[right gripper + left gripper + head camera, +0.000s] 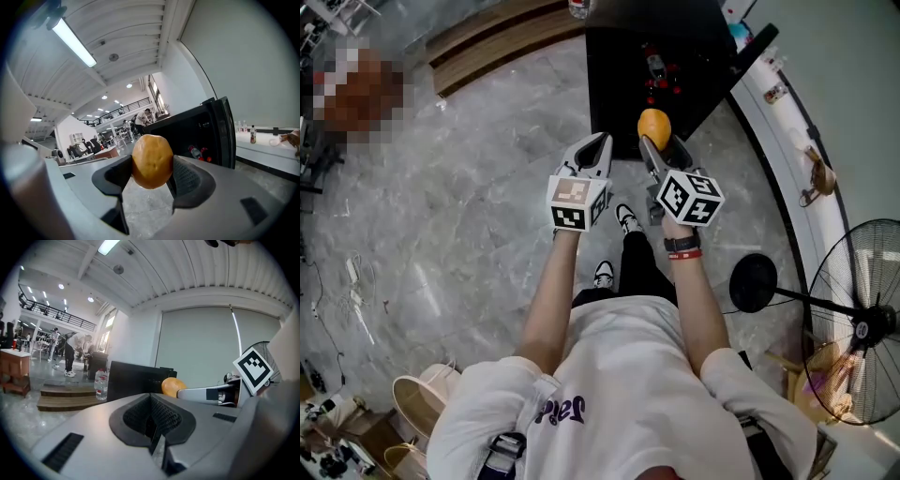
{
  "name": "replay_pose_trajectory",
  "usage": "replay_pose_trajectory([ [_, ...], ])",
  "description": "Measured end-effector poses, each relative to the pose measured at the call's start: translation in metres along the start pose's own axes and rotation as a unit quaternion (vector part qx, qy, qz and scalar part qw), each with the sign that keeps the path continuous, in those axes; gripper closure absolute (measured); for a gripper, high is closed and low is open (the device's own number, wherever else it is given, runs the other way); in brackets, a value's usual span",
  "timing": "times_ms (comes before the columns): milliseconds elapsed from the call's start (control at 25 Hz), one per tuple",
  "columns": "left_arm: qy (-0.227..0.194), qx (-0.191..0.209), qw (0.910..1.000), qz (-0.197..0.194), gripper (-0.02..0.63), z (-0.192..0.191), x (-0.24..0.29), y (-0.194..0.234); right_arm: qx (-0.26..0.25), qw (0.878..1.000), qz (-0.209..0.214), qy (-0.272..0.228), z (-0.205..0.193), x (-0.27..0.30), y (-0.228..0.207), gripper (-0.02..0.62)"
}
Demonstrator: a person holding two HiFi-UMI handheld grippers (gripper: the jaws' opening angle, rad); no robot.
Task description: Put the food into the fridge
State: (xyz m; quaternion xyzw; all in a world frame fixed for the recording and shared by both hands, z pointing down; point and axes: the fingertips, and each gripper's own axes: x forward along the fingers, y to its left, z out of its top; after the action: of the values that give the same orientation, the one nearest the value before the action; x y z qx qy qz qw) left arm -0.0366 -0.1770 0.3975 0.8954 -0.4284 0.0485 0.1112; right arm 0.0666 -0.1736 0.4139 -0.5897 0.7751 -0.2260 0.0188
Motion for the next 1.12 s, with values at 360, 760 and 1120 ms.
replay_pose_trajectory([
  [360, 0.025, -0.006, 0.9996, 0.009, 0.588, -0.035, 0.038, 0.022, 0.012, 0.999, -0.006, 0.029, -0.028, 0.043, -0.041, 0.31],
  [760, 0.041, 0.007, 0.9991, 0.001, 0.588, -0.061, 0.083, 0.029, 0.007, 0.998, -0.013, 0.065, -0.057, 0.091, -0.083, 0.31],
  [1120, 0.054, -0.003, 0.9985, 0.003, 0.588, -0.086, 0.117, 0.042, -0.001, 0.995, -0.014, 0.1, -0.086, 0.135, -0.116, 0.31],
])
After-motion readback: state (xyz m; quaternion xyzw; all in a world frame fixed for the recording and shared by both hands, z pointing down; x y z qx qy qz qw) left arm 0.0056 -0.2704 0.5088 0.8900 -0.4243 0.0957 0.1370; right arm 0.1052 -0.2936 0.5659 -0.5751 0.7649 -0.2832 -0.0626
